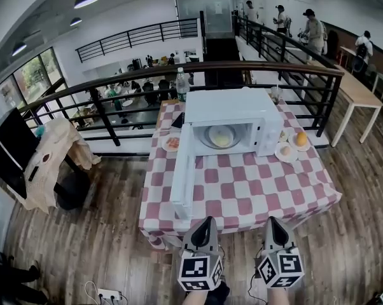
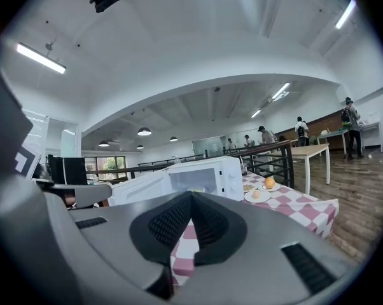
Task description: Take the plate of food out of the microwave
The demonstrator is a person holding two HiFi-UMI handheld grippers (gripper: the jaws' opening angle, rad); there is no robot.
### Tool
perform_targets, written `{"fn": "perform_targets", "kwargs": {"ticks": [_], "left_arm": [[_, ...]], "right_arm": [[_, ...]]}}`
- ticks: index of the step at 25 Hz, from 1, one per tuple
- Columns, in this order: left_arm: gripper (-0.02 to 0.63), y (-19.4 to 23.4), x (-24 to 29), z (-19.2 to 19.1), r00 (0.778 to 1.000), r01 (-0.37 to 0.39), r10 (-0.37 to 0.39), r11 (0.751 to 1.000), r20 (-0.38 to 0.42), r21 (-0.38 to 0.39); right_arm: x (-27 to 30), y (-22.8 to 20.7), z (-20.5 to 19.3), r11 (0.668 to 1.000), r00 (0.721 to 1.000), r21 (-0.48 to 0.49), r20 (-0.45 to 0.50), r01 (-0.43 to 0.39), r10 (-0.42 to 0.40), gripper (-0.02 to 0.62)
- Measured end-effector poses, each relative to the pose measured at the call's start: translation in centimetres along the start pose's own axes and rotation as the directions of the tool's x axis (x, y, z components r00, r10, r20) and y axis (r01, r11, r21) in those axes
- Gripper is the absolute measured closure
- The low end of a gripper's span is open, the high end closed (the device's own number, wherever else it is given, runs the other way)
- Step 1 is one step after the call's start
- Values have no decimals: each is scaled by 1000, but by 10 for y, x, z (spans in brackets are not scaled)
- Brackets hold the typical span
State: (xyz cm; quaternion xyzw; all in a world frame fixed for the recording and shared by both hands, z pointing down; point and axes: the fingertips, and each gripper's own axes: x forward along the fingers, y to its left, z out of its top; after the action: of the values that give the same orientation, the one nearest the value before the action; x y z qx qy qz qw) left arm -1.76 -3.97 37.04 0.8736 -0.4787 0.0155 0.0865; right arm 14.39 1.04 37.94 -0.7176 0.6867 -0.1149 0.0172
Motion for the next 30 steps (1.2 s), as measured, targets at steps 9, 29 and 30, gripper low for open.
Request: {"fn": "perform_targets", "kwargs": {"ticks": [9,29,30], "left_arm": [[597,21,55,10,1000,12,-12,1000,2,-2],[597,38,142,6,1000,5,-6,999,-14,-35],[597,39,147,7,1000,-3,2,999,-12,-37]], "right_arm": [[62,0,11,1000,1000,0,2,-11,11,604],[149,-21,10,1000,999,-5,-40,-27,27,604],[157,-21,10,999,998,-7,-45,-38,38,604]]}}
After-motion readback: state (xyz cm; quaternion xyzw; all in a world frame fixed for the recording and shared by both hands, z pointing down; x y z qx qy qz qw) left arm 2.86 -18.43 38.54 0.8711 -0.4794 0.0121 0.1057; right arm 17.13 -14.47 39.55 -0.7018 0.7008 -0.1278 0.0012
